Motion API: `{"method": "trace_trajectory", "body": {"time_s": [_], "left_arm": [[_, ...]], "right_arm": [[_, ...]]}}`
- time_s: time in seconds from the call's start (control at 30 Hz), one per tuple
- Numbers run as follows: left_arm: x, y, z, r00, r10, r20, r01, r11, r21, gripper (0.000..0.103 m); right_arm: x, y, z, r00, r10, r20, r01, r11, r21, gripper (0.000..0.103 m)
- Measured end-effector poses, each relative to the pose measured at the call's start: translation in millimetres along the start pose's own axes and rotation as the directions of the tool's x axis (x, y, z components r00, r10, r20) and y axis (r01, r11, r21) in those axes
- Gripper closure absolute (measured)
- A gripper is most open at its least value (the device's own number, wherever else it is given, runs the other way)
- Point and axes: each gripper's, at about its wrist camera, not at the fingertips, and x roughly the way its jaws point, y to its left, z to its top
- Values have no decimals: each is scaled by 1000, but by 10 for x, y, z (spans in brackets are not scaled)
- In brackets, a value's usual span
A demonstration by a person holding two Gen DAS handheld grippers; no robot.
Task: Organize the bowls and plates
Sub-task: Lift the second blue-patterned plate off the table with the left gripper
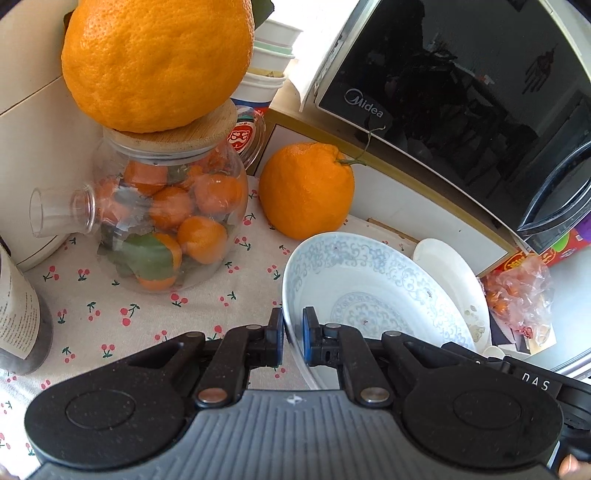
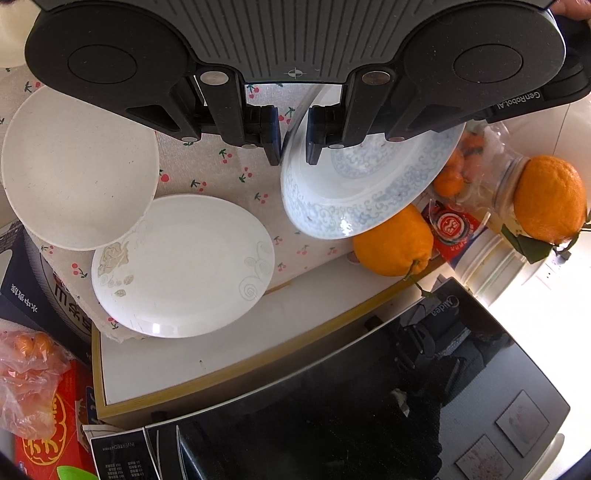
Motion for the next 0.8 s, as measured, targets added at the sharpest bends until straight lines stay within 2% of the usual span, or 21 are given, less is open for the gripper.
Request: {"method": "trace_trajectory", "body": {"time_s": [0.47, 0.8], "left_arm": [[-375, -18, -38, 999, -20, 42, 20, 1000, 5, 95], [-755, 6, -152, 996, -54, 74, 55, 998, -9, 95]], "right_arm": [[-440, 138, -29, 998, 46, 43, -44, 999, -30, 88], [-846, 230, -182, 994, 78, 78, -73, 995, -62, 88]]}}
